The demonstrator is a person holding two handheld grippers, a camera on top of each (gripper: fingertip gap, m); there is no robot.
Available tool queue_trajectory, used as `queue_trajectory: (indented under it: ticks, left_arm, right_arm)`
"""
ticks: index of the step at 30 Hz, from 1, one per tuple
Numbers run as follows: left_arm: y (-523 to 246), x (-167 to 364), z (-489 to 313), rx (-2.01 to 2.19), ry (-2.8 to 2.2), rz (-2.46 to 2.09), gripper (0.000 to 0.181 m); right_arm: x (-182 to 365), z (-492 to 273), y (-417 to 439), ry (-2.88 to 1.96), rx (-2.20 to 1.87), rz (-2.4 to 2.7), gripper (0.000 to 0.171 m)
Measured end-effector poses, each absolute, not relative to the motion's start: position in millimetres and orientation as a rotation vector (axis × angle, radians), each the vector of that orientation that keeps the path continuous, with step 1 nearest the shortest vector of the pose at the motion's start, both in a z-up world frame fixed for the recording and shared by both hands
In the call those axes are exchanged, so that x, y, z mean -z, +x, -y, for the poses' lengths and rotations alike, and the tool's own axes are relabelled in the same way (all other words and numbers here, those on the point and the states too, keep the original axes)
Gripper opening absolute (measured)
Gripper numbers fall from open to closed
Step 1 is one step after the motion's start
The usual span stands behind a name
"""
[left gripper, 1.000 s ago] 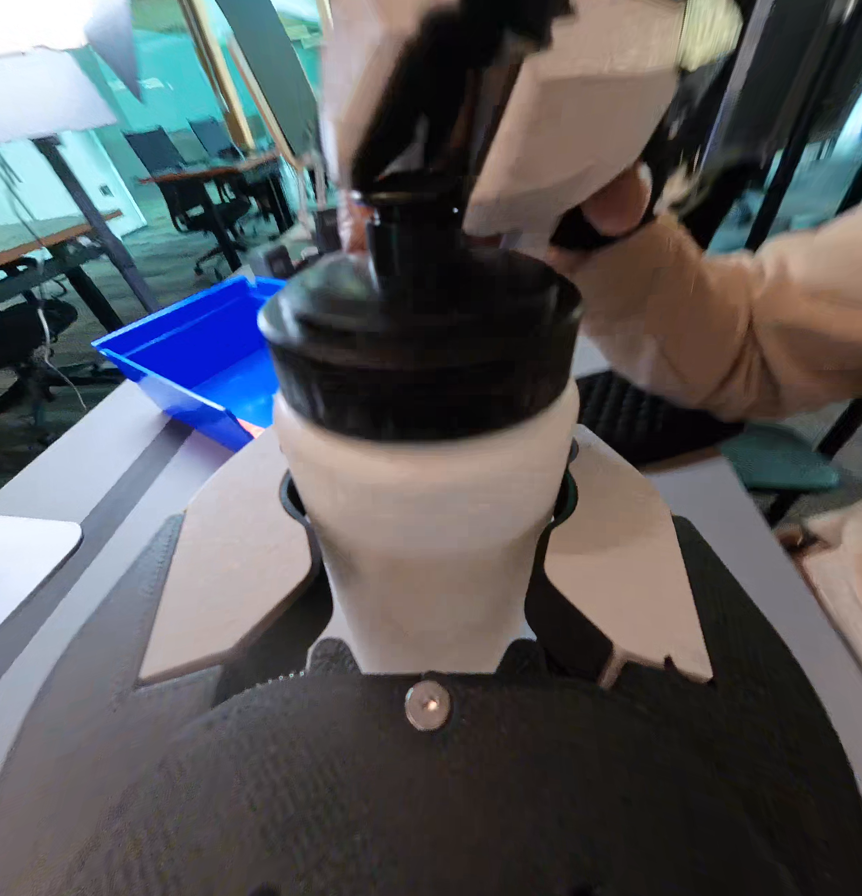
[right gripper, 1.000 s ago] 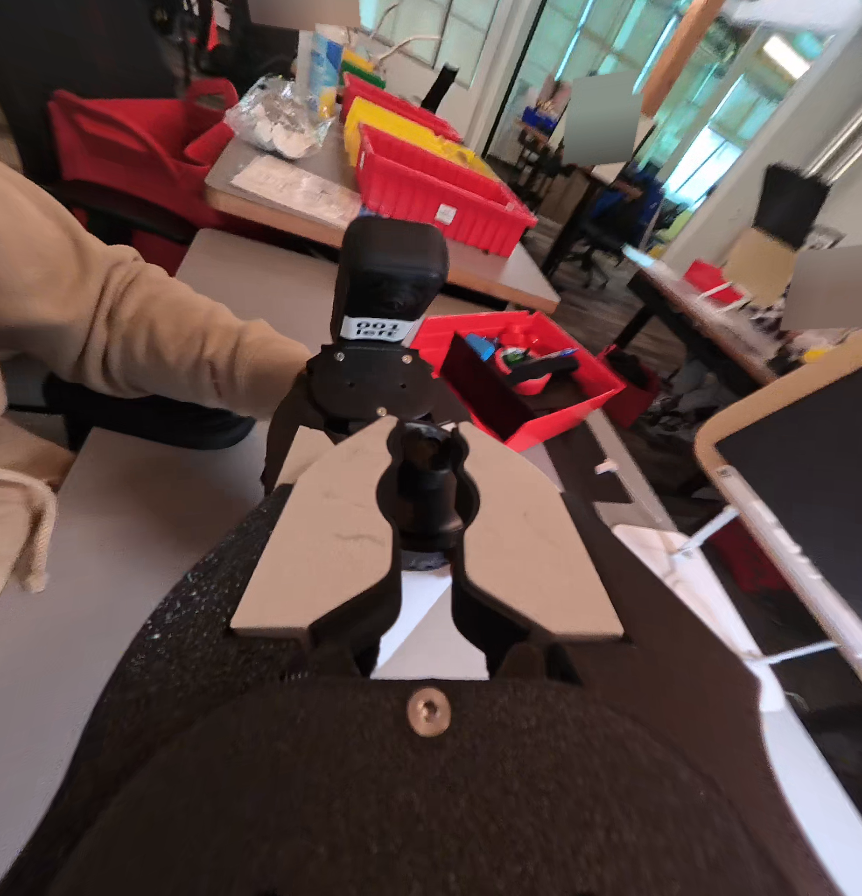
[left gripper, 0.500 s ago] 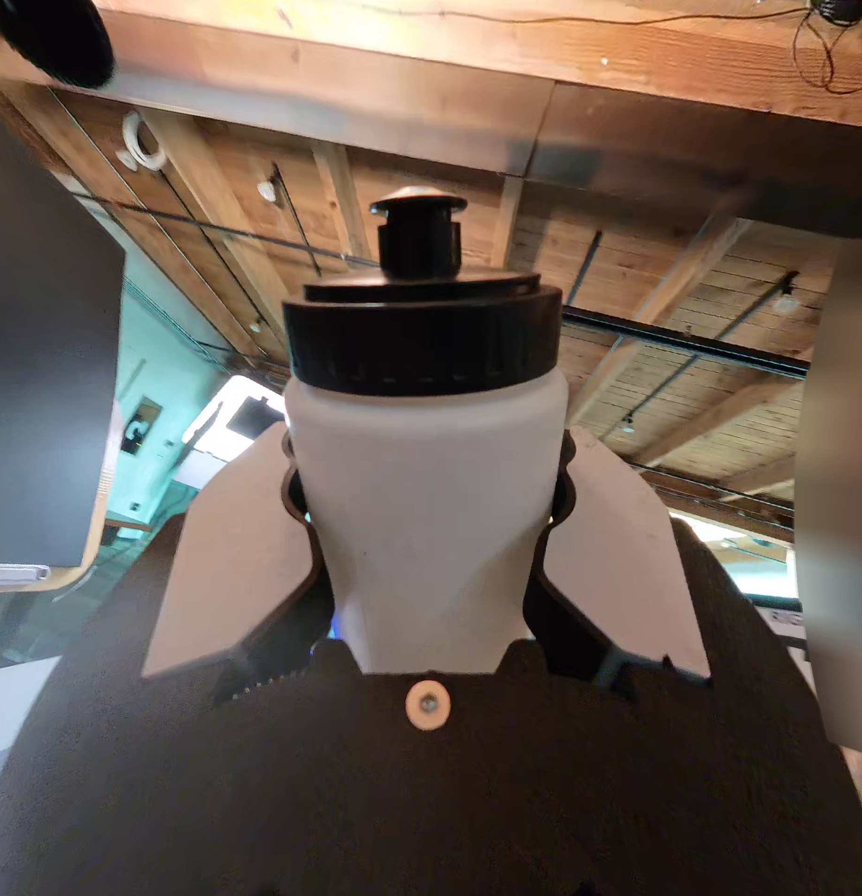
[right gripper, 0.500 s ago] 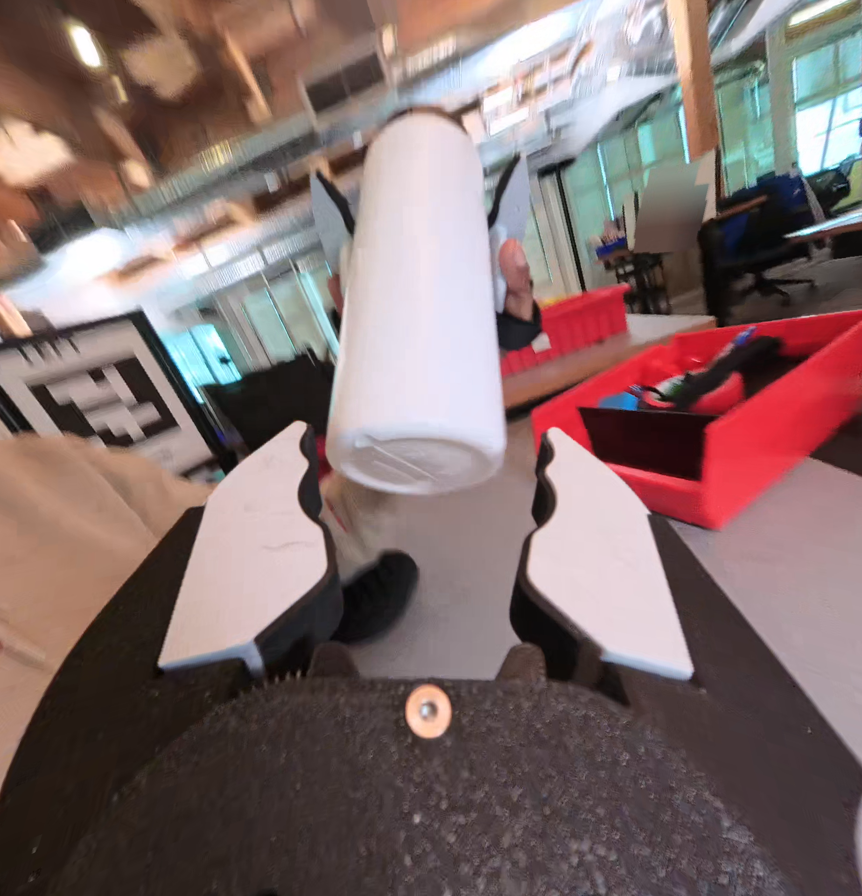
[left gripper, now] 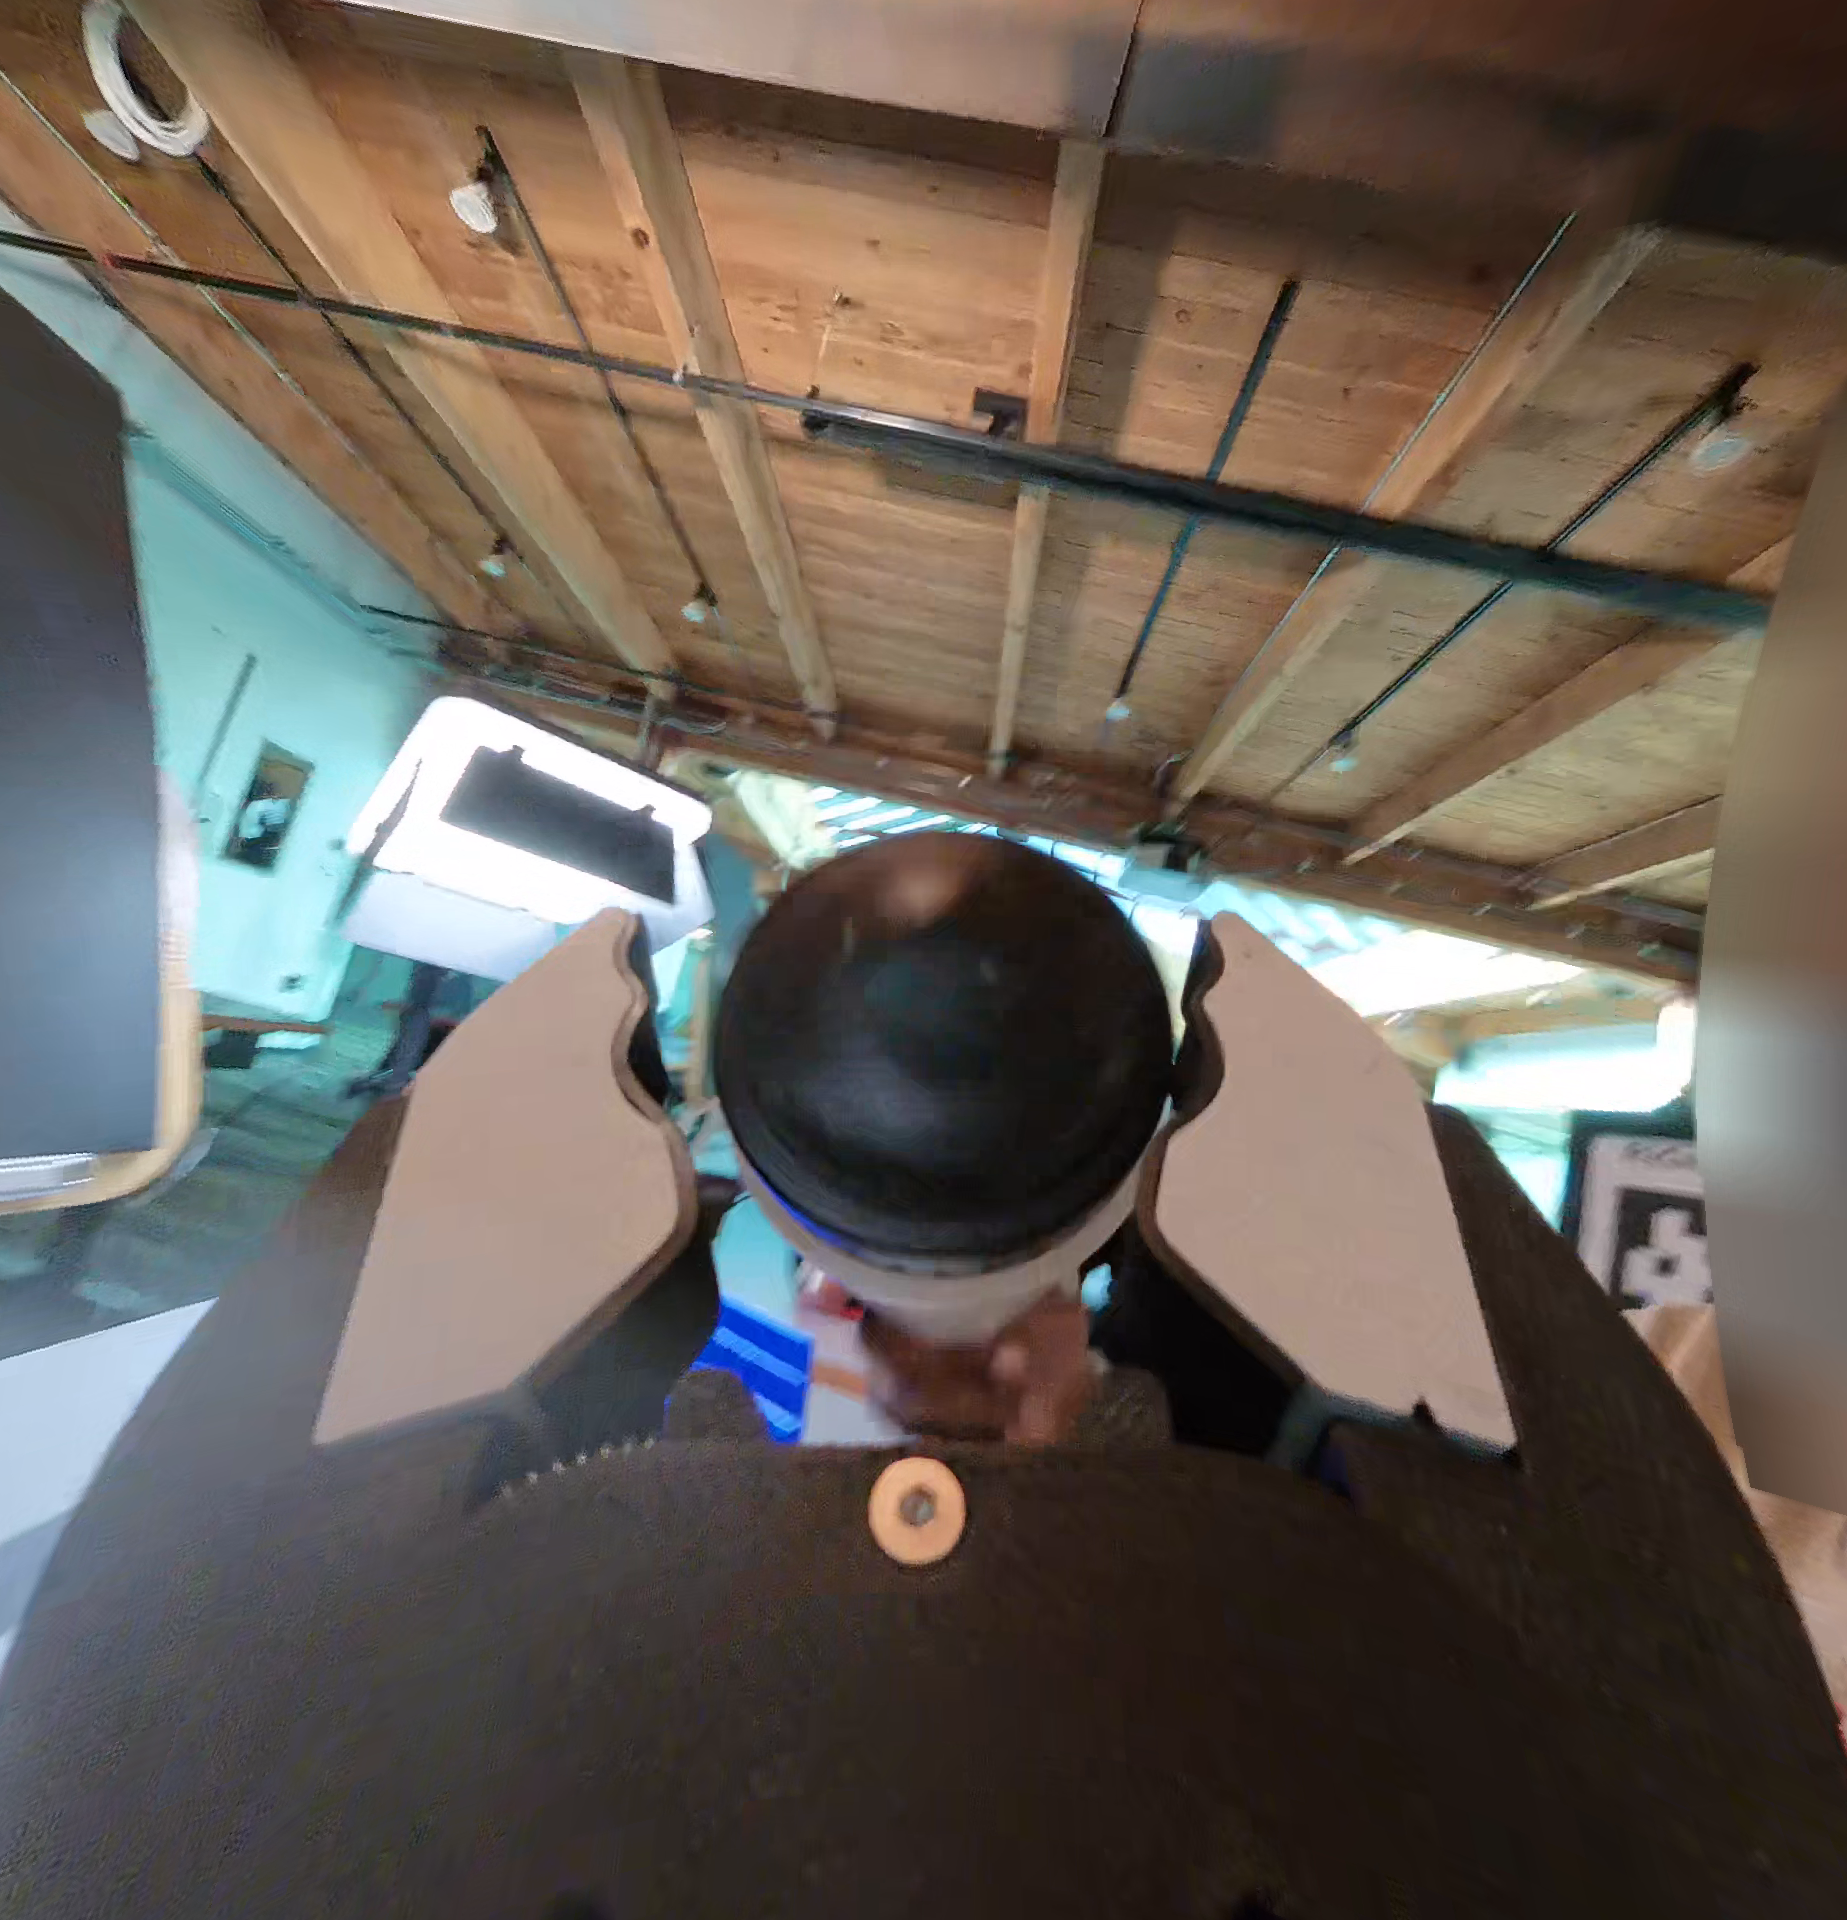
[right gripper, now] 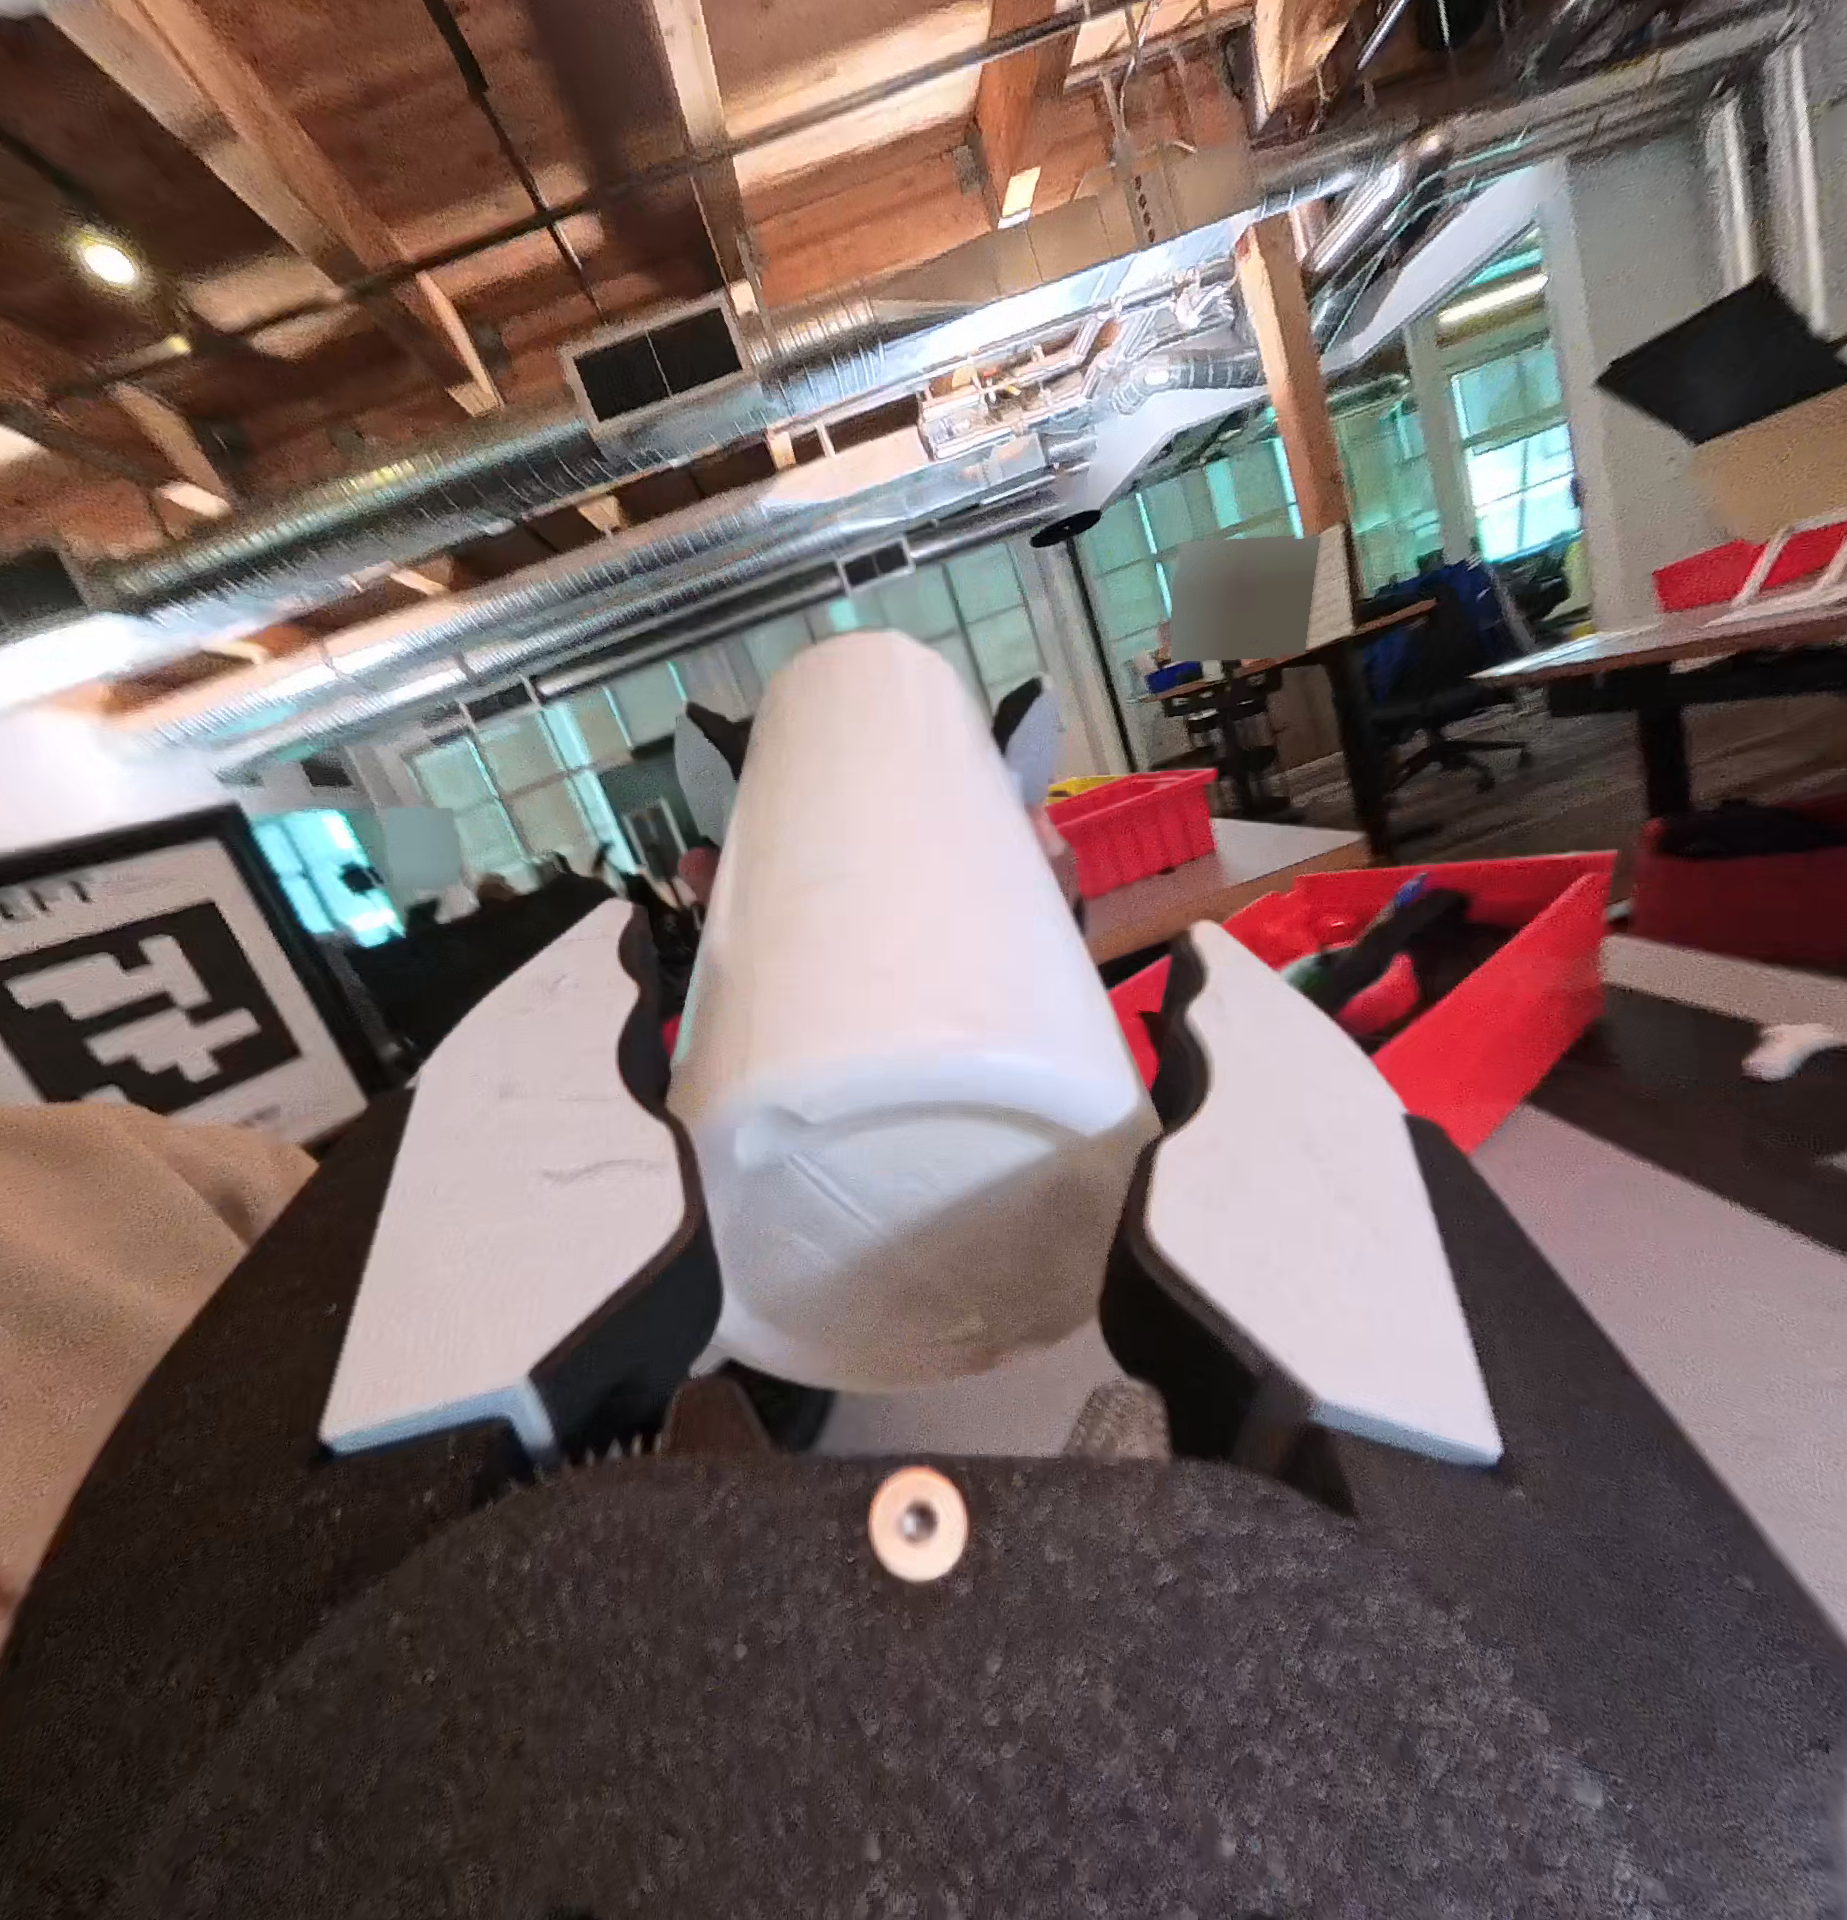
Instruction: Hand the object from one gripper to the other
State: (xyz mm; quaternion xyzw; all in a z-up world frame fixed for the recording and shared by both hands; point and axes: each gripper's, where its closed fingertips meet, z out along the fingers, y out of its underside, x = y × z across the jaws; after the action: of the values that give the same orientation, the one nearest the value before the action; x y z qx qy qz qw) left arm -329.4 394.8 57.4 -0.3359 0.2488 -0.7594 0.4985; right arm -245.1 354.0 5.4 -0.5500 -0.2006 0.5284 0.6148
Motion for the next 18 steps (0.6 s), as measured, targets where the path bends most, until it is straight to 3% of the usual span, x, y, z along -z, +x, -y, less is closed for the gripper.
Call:
queue_trajectory:
  ticks: [2, 3, 6, 8, 12, 18]
  left_arm:
    - [-336, -54, -409, 1.743, -0.870, -0.638, 0.094]
    - [-339, -52, -415, 1.706, -0.895, -0.655, 0.093]
    - [-339, -45, -421, 1.620, -0.941, -0.723, 0.087]
    - [-322, -29, -415, 1.601, -0.999, -0.817, 0.088]
    - [-287, 7, -406, 1.622, -1.106, -0.940, 0.087]
    - [-281, 16, -408, 1.604, -1.131, -0.955, 0.083]
  right_arm:
    - [-22, -354, -201, -1.255, -1.019, 0.496, 0.086]
    - [-34, -348, -180, -1.217, -0.964, 0.511, 0.066]
    - [-50, -331, -147, -1.211, -0.859, 0.573, 0.034]
    - [-45, -336, -140, -1.241, -0.720, 0.566, 0.000]
    - [-14, -356, -157, -1.344, -0.684, 0.623, 0.000]
    - [-9, -361, -163, -1.363, -0.672, 0.640, 0.000]
